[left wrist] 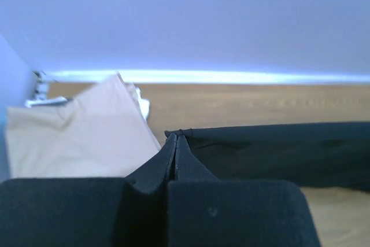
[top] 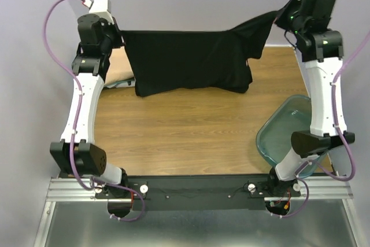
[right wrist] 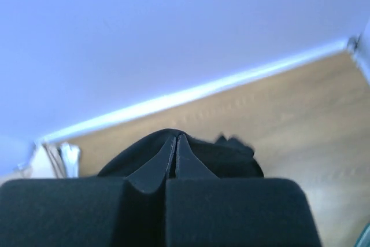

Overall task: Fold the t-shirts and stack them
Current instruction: Flatten the tshirt out

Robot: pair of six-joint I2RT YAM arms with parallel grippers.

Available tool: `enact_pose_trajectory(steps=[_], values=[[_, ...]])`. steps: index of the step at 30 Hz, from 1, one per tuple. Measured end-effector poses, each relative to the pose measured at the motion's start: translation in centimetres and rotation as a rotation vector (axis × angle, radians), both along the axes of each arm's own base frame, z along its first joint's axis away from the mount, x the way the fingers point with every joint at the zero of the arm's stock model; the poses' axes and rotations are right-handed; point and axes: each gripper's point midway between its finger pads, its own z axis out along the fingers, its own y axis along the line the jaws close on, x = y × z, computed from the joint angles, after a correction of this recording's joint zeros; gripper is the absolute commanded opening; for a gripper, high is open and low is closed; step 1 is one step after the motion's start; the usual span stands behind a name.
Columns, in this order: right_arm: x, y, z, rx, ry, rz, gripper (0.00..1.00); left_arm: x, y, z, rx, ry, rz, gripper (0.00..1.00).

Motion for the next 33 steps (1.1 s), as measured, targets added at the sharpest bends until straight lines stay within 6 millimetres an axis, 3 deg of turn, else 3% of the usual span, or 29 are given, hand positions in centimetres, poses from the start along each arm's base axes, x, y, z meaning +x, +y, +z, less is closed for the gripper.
enact_pose_trajectory(steps=[3, 6, 12, 14, 16, 19, 23, 25, 27, 29, 31, 33], values=[[-1.8, -1.0, 4.7, -0.016, -0.114, -0.04, 0.01, -2.0, 0.8, 3.9, 0.008, -0.092, 0.041, 0.0], [-4.2, -2.1, 7.8, -0.031, -0.192, -0.073, 0.0, -5.3, 1.6, 8.4, 0.014, -0.208, 0.086, 0.0], [-11.2, -3.8, 14.8, -0.045, -0.406, -0.107, 0.0, -13.2, 2.2, 17.1, 0.033, -0.468, 0.112, 0.0], [-13.7, -4.1, 17.4, -0.04, -0.496, -0.109, 0.01, -14.7, 2.3, 18.8, 0.04, -0.519, 0.111, 0.0], [-14.6, -4.3, 18.6, -0.04, -0.542, -0.112, 0.0, -15.9, 2.0, 20.4, 0.048, -0.567, 0.098, 0.0], [-15.1, -4.5, 19.8, -0.042, -0.587, -0.119, 0.0, -15.5, 1.4, 20.9, 0.054, -0.582, 0.061, 0.0], [-11.6, -4.3, 17.4, -0.068, -0.522, -0.132, 0.0, -11.3, 0.4, 18.1, 0.059, -0.495, 0.003, 0.0], [-8.2, -4.0, 14.5, -0.093, -0.441, -0.135, 0.0, -8.6, -0.2, 15.9, 0.06, -0.433, -0.028, 0.0], [-4.8, -3.6, 11.2, -0.12, -0.354, -0.132, 0.01, -5.1, -0.7, 12.3, 0.059, -0.34, -0.06, 0.0], [-1.0, -3.2, 6.8, -0.154, -0.246, -0.127, 0.0, -2.7, -1.0, 9.2, 0.056, -0.26, -0.079, 0.0], [1.7, -2.8, 3.2, -0.182, -0.162, -0.118, 0.0, -0.8, -1.3, 6.2, 0.052, -0.18, -0.095, 0.0], [3.1, -2.7, 1.0, -0.2, -0.11, -0.112, 0.01, 0.3, -1.5, 4.1, 0.048, -0.13, -0.109, 0.0]])
